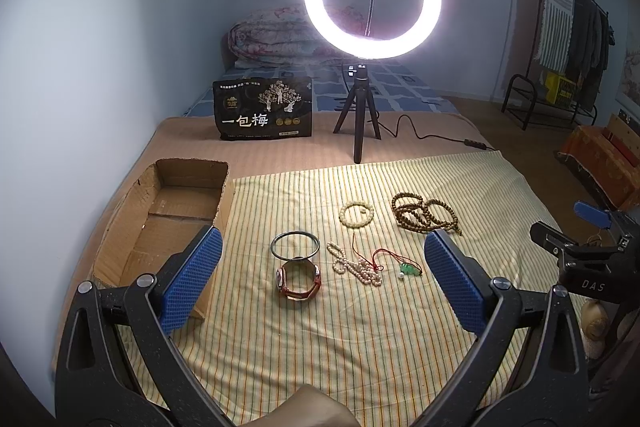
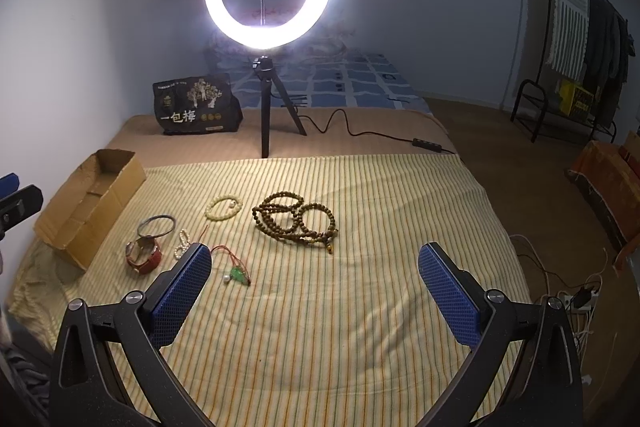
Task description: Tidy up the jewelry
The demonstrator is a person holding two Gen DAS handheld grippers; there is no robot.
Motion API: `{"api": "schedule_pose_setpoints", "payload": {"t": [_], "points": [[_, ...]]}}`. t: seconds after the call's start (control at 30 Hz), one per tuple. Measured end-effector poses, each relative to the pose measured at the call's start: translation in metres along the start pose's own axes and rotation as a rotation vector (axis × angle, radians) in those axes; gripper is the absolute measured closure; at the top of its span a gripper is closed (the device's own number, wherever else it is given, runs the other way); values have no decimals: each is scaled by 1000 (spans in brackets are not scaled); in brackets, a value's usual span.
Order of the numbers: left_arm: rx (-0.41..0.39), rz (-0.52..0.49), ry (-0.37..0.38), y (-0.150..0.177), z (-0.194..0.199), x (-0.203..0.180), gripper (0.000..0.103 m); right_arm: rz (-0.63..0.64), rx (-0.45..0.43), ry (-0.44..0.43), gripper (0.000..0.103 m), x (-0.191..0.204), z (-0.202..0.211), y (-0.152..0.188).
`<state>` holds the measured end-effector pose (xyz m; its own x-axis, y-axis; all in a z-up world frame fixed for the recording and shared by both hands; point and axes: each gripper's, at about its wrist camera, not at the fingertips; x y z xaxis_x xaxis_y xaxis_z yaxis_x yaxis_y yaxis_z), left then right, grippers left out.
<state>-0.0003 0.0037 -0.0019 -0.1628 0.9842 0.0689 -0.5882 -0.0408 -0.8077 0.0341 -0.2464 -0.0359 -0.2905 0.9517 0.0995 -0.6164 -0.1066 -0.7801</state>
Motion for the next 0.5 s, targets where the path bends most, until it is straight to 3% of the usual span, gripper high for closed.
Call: {"api": "schedule_pose_setpoints", "payload": {"t": [0.5], "points": [[6, 0, -3, 3, -1, 6, 0, 1, 3, -2, 0, 0, 0, 1]]}}
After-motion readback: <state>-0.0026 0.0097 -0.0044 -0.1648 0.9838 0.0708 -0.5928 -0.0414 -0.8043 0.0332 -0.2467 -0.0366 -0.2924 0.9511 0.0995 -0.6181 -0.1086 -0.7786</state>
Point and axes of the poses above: each gripper's, at about its wrist camera, not at the fingertips, and z roughly against the way its jaws point, x to its left, y to its underside, and after that the axes turned 10 degrees about -y, right-handed
